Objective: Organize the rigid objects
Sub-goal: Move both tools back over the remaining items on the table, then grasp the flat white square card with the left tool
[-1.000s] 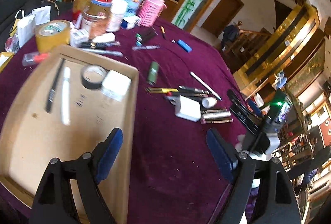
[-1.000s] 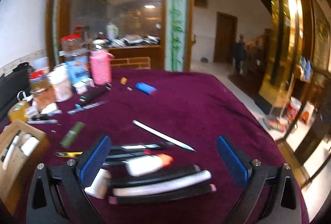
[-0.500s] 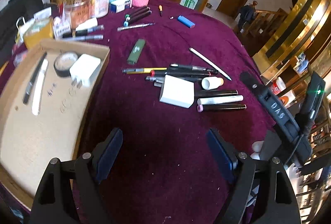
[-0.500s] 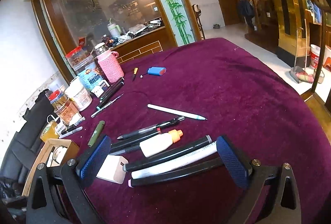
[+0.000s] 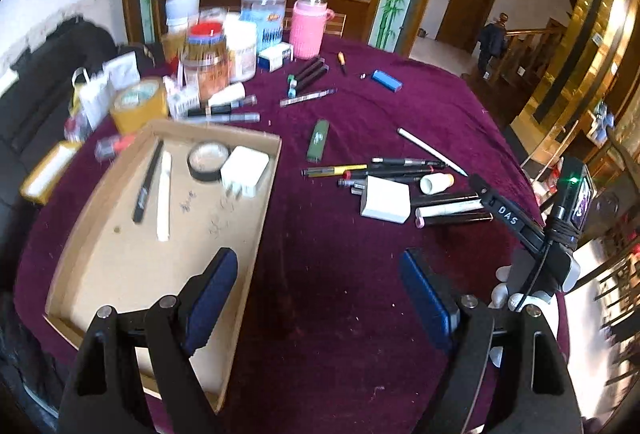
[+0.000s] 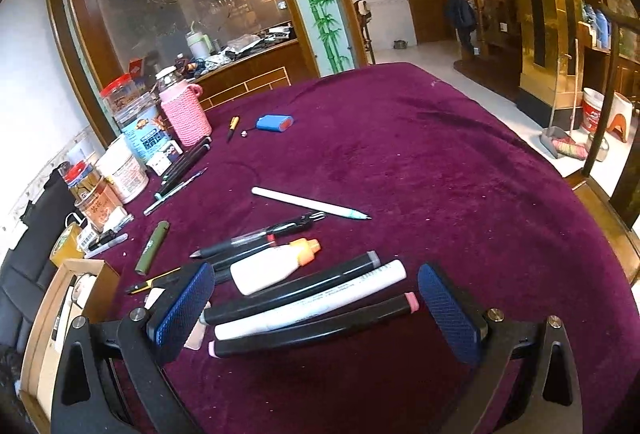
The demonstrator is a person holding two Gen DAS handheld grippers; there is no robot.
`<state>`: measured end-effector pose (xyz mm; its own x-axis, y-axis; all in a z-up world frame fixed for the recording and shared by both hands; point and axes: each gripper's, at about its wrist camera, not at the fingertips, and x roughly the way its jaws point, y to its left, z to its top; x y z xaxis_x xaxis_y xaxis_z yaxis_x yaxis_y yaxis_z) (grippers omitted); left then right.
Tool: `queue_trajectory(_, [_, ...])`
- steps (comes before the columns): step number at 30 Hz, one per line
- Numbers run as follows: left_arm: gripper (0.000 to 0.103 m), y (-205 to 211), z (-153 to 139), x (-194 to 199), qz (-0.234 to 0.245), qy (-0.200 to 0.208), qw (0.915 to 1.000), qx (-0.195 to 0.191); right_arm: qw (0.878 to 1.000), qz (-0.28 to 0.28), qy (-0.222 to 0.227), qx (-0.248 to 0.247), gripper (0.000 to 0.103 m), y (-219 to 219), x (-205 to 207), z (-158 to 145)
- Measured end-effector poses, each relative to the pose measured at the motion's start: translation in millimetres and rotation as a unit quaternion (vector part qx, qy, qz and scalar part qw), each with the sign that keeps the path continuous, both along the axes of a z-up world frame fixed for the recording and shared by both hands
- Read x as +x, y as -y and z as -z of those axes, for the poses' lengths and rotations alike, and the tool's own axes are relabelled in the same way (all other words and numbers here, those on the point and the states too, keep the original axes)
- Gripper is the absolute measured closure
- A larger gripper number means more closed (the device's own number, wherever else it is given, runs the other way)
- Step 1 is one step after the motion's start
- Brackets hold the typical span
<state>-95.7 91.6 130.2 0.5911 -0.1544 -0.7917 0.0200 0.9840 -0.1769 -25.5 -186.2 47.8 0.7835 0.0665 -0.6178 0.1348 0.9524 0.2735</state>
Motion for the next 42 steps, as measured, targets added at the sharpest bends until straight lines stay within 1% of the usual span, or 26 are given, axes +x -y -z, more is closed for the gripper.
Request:
queue_trajectory(2, [0.021, 1.1, 4.3, 2.1, 0.003, -0.006, 1.0, -0.001, 1.0, 0.007, 0.003, 0.001, 0.001, 4.2, -1.8, -1.2])
queue_trajectory(6, [0.021, 12.5, 3.0, 6.7, 0.016, -0.001, 0.9997, 0.019, 1.0, 0.011, 0.009, 0.012, 0.001, 10.0, -5.0, -3.8])
queue_trajectory(9, [0.021, 22.2, 0.2, 15.2, 0.028, 0.007, 0.9991, 0.031, 1.0, 0.008, 0.017, 0.024, 0.001, 12.7, -8.8, -7.7])
queue_trajectory(12, [0.021, 31.5, 3.5, 32.5, 0.035, 0.008, 0.9986, 0.039, 0.999, 0.009, 0.026, 0.033, 0.0, 16.2, -13.5, -11.8])
queue_trajectory(15, [0.021, 38.8, 13.3, 55.8, 0.044, -0.006, 0.9987, 0.026, 0.998, 0.013, 0.027, 0.062, 0.0, 24.4, -14.1, -13.5])
queue_trajectory(17, [0.021, 42.7, 20.3, 77.3, 0.048, -0.017, 0.9987, 0.006, 0.996, 0.019, 0.031, 0.077, 0.0, 29.9, -15.3, -15.3])
queue_trajectory(18, [0.021, 45.2, 24.2, 90.2, 0.05, -0.021, 0.9985, -0.01, 0.996, 0.032, 0.041, 0.078, 0.0, 34.5, -18.1, -18.2])
queue_trajectory(21, [0.021, 57.1, 33.4, 115.6, 0.061, -0.027, 0.9973, -0.031, 0.993, 0.069, 0.064, 0.066, 0.0, 42.9, -21.4, -24.9])
queue_trajectory(24, [0.021, 81.8, 46.4, 137.2, 0.088, -0.035, 0.995, -0.032, 0.993, 0.089, 0.053, 0.053, 0.0, 46.6, -13.2, -21.9])
queue_trajectory(27, [0.021, 108.1, 62.3, 150.8, 0.117, -0.046, 0.9921, -0.008, 0.994, 0.087, 0.028, 0.06, 0.001, 48.2, -1.1, -14.3])
queue_trajectory(29, [0.021, 123.6, 77.4, 157.2, 0.135, -0.052, 0.9892, 0.024, 0.994, 0.085, 0.022, 0.06, 0.0, 47.7, 2.0, -12.0])
queue_trajectory(31, [0.021, 132.9, 94.3, 161.6, 0.139, -0.063, 0.9865, 0.059, 0.995, 0.084, 0.022, 0.056, 0.001, 46.8, 2.0, -11.3])
queue_trajectory(32, [0.021, 135.0, 99.8, 161.7, 0.137, -0.06, 0.9855, 0.08, 0.995, 0.084, 0.022, 0.053, 0.0, 46.4, 2.2, -11.0])
queue_trajectory(33, [0.021, 136.0, 105.7, 161.7, 0.14, -0.065, 0.9837, 0.093, 0.995, 0.085, 0.021, 0.048, 0.0, 45.1, 2.2, -10.4])
queue_trajectory(34, [0.021, 135.3, 107.5, 158.5, 0.147, -0.058, 0.983, 0.094, 0.995, 0.085, 0.019, 0.045, 0.0, 44.8, 2.8, -9.9])
queue_trajectory(36, [0.022, 131.3, 107.6, 152.1, 0.158, -0.064, 0.98, 0.102, 0.996, 0.084, 0.014, 0.041, 0.001, 43.7, 4.2, -7.9])
queue_trajectory(37, [0.033, 129.4, 107.5, 147.0, 0.16, -0.068, 0.978, 0.115, 0.996, 0.084, 0.011, 0.039, 0.001, 43.2, 5.0, -7.0])
queue_trajectory(38, [0.033, 127.6, 107.9, 141.2, 0.166, -0.068, 0.9752, 0.13, 0.996, 0.083, 0.009, 0.038, 0.001, 43.2, 5.9, -6.2])
queue_trajectory(39, [0.033, 124.8, 108.1, 135.5, 0.173, -0.07, 0.9735, 0.133, 0.996, 0.082, 0.006, 0.037, 0.001, 43.1, 6.6, -5.6])
queue_trajectory(42, [0.033, 107.0, 105.4, 114.7, 0.186, -0.089, 0.9711, 0.121, 0.996, 0.08, 0.0, 0.037, 0.001, 42.9, 8.3, -3.4])
